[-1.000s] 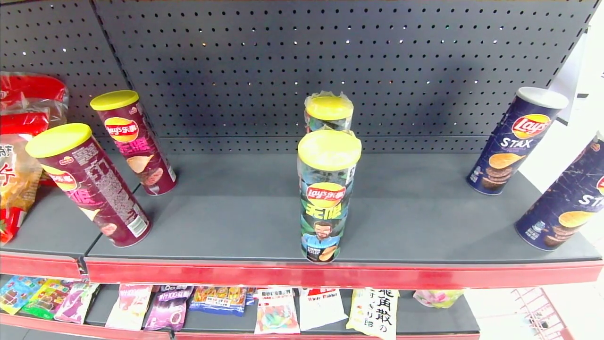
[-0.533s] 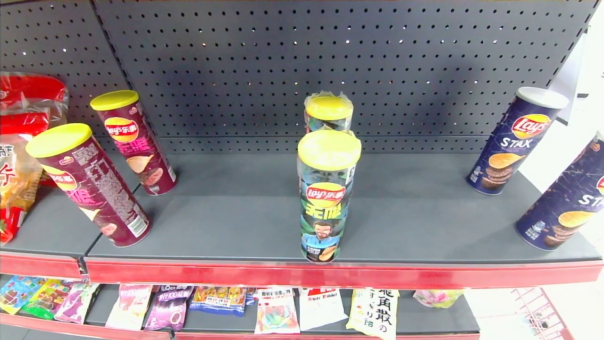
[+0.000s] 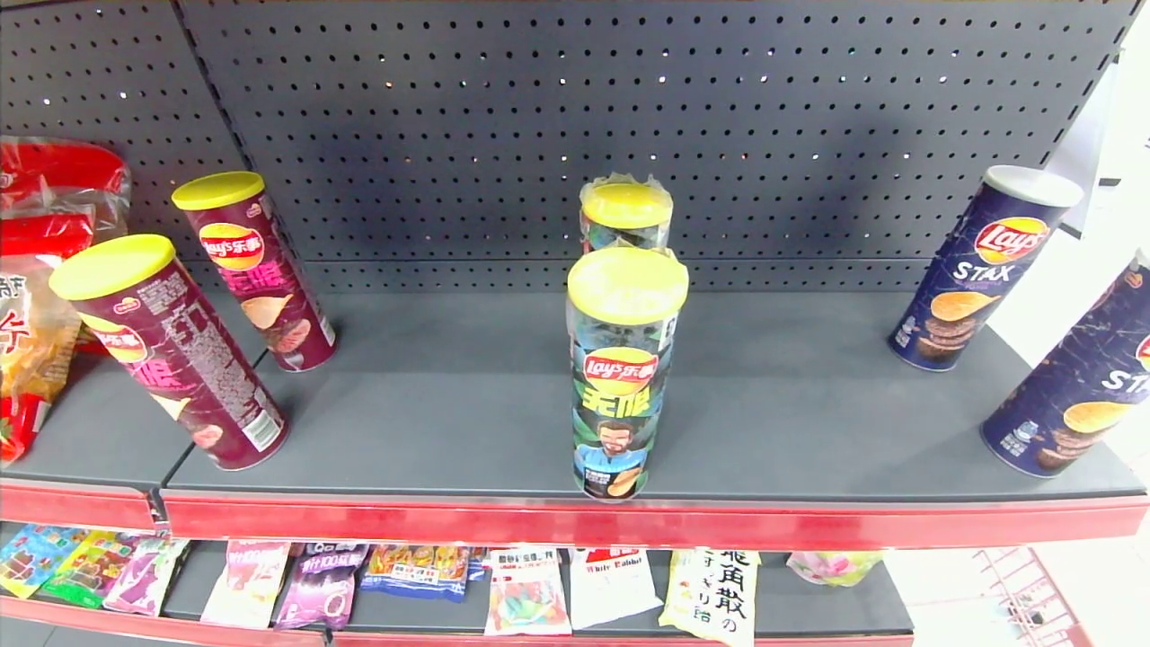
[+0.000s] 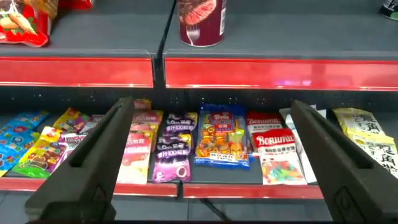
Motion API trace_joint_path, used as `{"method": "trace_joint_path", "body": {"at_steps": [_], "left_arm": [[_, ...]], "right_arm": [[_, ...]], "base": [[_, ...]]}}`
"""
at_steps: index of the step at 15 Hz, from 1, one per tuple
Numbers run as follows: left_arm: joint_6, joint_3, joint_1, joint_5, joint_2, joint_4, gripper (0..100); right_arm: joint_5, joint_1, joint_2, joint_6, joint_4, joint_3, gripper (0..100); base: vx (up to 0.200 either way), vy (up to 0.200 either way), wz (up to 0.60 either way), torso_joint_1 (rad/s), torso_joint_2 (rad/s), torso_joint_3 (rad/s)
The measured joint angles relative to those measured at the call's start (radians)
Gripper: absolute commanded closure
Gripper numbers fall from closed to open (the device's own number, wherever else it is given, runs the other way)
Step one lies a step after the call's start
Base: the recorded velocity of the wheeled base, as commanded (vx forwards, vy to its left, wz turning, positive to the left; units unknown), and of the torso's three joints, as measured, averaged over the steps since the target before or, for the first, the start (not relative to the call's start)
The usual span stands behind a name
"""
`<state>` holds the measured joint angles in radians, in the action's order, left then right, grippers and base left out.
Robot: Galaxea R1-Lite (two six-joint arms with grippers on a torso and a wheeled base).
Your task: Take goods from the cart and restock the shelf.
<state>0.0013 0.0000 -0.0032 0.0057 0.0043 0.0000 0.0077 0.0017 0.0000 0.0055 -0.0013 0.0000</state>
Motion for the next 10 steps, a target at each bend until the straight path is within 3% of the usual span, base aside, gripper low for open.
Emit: {"method": "trace_joint_path", "body": {"at_steps": [1,5,8,10], "left_arm": [[0.0,0.0,0.0,0.0,0.0,0.0,0],[-0.001,0.0,0.0,0.0,-0.001,0.0,0],[-0.001,0.0,0.0,0.0,-0.001,0.0,0],[0.0,0.0,0.0,0.0,-0.001,0.0,0]], "right_arm": [[0.0,0.0,0.0,0.001,0.0,0.0,0],[0.0,0.0,0.0,0.0,0.0,0.0,0],[0.0,0.0,0.0,0.0,0.0,0.0,0],[-0.001,-0.001,0.0,0.0,0.0,0.0,0]], "base": [[0.0,0.0,0.0,0.0,0.0,0.0],[-0.2,0.0,0.0,0.008,0.01,0.002],[0.0,0.0,0.0,0.0,0.0,0.0],[0.0,0.0,-0.6,0.003,0.01,-0.002]]}}
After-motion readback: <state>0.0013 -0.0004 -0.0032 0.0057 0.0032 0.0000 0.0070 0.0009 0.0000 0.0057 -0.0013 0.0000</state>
